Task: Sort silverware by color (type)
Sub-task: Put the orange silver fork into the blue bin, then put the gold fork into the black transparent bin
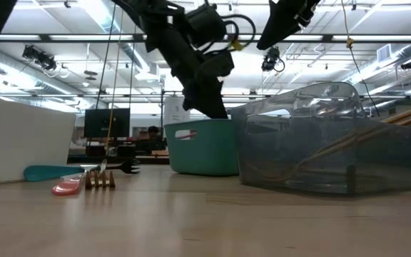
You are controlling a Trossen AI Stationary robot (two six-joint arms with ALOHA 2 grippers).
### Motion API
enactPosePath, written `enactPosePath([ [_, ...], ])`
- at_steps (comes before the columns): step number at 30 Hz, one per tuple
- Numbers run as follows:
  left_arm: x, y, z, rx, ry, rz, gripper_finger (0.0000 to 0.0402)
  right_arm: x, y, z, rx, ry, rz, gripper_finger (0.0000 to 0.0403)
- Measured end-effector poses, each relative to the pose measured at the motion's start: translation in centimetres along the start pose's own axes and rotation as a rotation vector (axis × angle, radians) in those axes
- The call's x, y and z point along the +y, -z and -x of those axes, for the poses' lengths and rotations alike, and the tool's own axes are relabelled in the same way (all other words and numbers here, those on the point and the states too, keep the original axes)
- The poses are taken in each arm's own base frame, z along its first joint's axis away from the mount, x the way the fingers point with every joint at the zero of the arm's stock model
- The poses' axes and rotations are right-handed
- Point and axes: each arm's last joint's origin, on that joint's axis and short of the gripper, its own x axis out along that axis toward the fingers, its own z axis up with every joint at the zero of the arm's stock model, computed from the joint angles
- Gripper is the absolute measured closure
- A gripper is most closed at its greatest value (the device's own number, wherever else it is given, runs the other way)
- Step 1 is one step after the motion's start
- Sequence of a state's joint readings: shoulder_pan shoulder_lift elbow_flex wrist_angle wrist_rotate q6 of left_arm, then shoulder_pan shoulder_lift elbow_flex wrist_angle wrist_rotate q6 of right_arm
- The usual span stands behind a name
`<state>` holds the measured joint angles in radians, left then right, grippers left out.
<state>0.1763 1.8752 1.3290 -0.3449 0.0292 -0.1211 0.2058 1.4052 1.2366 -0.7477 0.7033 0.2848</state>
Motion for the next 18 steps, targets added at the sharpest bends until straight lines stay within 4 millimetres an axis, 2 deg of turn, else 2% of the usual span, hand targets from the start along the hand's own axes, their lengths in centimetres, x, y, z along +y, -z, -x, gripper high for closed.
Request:
enactPosePath([
  [10, 0.3, 0.1, -2.7, 0.018, -0.005, 0.001, 0.0378, 0.0, 0.0, 0.0, -0.003, 0.001, -0.002, 0.0265],
  [18, 0.3, -0.2, -2.3, -0.004, -0.007, -0.05, 0.029, 0.1, 0.0, 0.0, -0.001, -0.014, 0.001, 0.0265],
])
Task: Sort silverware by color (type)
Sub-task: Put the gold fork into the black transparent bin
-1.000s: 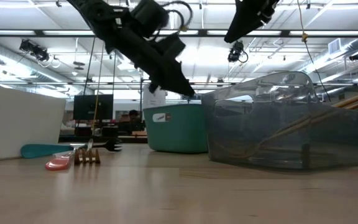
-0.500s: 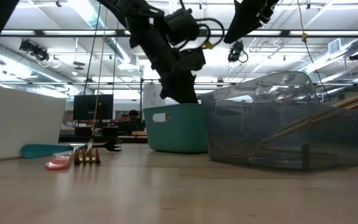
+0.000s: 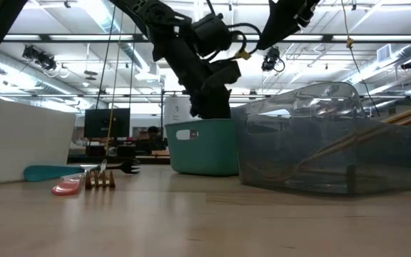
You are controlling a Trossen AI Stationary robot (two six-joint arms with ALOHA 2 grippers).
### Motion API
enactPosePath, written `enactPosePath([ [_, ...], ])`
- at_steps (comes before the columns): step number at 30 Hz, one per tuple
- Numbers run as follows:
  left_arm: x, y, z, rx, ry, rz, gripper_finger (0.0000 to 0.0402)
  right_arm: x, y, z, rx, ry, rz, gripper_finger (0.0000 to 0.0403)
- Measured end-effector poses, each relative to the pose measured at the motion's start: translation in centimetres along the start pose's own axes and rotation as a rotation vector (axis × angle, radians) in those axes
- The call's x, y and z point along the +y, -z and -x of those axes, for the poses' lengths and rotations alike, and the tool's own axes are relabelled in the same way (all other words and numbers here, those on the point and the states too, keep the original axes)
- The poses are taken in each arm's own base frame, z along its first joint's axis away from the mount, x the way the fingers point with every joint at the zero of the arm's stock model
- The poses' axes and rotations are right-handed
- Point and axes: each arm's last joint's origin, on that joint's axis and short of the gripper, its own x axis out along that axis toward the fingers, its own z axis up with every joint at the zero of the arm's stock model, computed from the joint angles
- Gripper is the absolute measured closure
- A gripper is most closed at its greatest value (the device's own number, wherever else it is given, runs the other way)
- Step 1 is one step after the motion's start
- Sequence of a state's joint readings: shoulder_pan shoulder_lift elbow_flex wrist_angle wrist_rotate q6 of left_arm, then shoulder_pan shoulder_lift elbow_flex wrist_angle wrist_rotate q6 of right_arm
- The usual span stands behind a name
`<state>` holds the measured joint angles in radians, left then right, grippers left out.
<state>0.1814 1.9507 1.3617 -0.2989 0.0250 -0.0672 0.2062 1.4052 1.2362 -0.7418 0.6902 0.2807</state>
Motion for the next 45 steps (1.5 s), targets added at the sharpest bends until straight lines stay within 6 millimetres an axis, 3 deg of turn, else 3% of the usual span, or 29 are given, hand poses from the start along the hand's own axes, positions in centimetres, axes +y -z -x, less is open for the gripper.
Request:
enactPosePath([
  [4, -0.5, -0.2, 1.7, 0.017, -0.002, -0.068, 0.0274, 0.0, 0.4, -0.4, 0.007, 0.015, -0.008, 0.0265],
  [11, -2.9, 0.4, 6.2, -0.09, -0.117, -0.195, 0.029, -0.5, 2.4, -2.3, 0.078, 0.076, -0.027, 0.0274],
  [19, -4.6, 4.7, 9.2, -0.168, -0.084, -0.19, 0.0294, -0.7, 2.5, -2.6, 0.092, 0.048, -0.046, 0.0285],
  [27, -6.4, 8.0, 11.9, -0.102, -0.024, -0.096, 0.0295, -0.8, 2.3, -2.8, 0.085, 0.032, -0.058, 0.0286],
  [37, -10.0, 11.7, 12.2, 0.159, 0.064, -0.273, 0.0295, -0.7, 1.8, -2.8, 0.046, 0.021, -0.038, 0.0287],
  [45, -11.3, 13.3, 8.8, 0.309, 0.189, -0.307, 0.0295, -0.5, 1.1, -2.8, -0.012, -0.028, -0.027, 0.0287],
])
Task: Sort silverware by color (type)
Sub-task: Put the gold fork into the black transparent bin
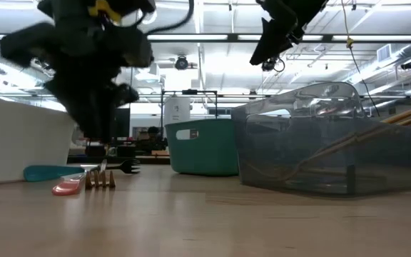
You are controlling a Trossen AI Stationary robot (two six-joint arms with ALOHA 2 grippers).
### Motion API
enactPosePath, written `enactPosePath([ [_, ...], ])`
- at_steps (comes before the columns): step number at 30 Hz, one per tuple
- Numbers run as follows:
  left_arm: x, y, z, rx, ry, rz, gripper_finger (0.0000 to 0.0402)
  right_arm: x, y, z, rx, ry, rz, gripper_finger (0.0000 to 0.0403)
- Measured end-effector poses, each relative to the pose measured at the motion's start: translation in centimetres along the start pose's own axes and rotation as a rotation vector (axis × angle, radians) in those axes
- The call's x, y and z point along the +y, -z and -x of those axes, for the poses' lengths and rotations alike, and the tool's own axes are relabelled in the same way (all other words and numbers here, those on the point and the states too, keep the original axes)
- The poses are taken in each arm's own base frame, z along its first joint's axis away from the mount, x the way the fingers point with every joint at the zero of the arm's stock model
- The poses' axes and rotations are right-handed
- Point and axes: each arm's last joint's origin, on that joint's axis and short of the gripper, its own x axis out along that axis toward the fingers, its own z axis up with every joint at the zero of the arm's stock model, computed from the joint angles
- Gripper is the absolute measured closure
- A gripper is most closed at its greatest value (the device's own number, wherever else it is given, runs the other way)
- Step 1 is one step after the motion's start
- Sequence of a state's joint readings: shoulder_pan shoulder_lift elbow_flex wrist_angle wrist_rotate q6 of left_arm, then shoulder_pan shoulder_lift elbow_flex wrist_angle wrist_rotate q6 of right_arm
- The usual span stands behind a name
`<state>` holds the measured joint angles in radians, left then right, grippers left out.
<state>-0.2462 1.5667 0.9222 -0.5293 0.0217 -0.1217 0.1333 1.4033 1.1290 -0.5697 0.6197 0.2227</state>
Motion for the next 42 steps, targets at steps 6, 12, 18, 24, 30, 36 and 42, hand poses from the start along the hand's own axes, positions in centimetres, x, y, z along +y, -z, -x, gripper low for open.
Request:
enactPosePath([
  [6, 0.0, 0.1, -2.4, 0.078, 0.024, -0.083, 0.0295, 0.0, -0.3, -0.1, -0.018, -0.019, 0.026, 0.0287],
  [12, -0.4, -1.2, -2.4, 0.055, 0.027, -0.227, 0.0295, -0.6, -0.5, -0.5, -0.019, -0.001, 0.017, 0.0287],
  [18, -0.8, -1.3, -2.6, 0.055, 0.041, -0.43, 0.0295, -0.7, -0.5, -0.5, -0.017, -0.003, 0.017, 0.0287],
  [24, -0.5, -0.6, -4.2, 0.107, 0.069, -0.615, 0.0295, -0.6, -0.5, -0.5, -0.016, -0.02, 0.017, 0.0287],
  [30, -0.1, -0.6, -4.8, 0.12, 0.047, -0.651, 0.0308, -0.6, -0.5, -0.5, -0.015, -0.028, 0.018, 0.0287],
  [36, -0.1, -0.5, -4.8, 0.122, 0.051, -0.693, 0.0362, -0.6, -0.5, -0.5, -0.016, -0.029, 0.017, 0.0287],
  [42, -0.2, -0.5, -4.7, 0.122, 0.049, -0.712, 0.0377, -0.5, -0.5, -0.5, -0.016, -0.039, 0.018, 0.0287],
])
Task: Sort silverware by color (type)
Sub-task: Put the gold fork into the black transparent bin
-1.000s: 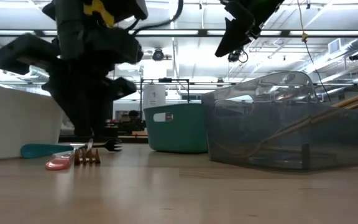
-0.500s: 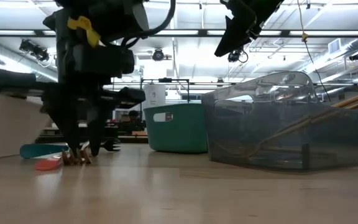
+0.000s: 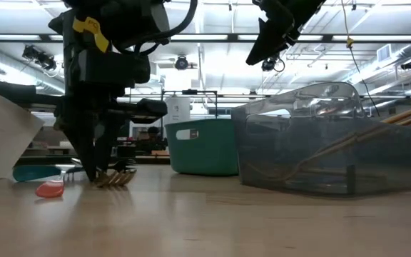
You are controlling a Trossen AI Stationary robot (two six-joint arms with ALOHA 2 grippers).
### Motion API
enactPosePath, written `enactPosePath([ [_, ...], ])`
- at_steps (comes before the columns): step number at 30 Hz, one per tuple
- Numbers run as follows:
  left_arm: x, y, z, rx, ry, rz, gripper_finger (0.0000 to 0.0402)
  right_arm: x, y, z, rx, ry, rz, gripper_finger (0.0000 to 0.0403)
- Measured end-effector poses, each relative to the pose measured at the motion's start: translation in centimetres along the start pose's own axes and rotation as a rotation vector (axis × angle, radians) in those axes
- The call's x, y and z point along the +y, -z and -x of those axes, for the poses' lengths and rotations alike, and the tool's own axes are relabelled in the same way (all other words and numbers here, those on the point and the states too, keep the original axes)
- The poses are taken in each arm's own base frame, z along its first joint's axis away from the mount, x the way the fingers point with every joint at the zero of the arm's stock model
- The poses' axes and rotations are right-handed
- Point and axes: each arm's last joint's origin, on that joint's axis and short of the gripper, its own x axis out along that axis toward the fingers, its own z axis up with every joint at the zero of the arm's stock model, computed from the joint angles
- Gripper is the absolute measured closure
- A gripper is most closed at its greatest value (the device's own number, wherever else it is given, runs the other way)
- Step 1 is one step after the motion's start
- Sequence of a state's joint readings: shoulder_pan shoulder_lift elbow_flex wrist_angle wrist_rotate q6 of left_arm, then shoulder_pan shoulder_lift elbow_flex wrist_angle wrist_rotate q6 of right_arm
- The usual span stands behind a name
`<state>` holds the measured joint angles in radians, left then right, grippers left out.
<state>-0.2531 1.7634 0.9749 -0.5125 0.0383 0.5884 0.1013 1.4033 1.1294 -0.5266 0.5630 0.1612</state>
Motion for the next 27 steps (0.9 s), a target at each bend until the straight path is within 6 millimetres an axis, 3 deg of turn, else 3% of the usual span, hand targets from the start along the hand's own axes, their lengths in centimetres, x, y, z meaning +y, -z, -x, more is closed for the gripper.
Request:
enactPosePath([
  [5, -0.5, -0.3, 0.0, 0.013, -0.019, -0.038, 0.0361, 0.0, 0.0, 0.0, -0.001, -0.001, 0.0, 0.0287],
  [12, -1.8, -0.9, 0.6, 0.061, -0.092, -0.12, 0.0377, 0.0, 0.0, 0.0, -0.001, -0.005, -0.001, 0.0287],
  [27, -2.3, -1.5, 2.8, 0.081, -0.131, -0.074, 0.0373, 0.1, -0.2, 0.0, -0.014, -0.012, -0.011, 0.0287],
])
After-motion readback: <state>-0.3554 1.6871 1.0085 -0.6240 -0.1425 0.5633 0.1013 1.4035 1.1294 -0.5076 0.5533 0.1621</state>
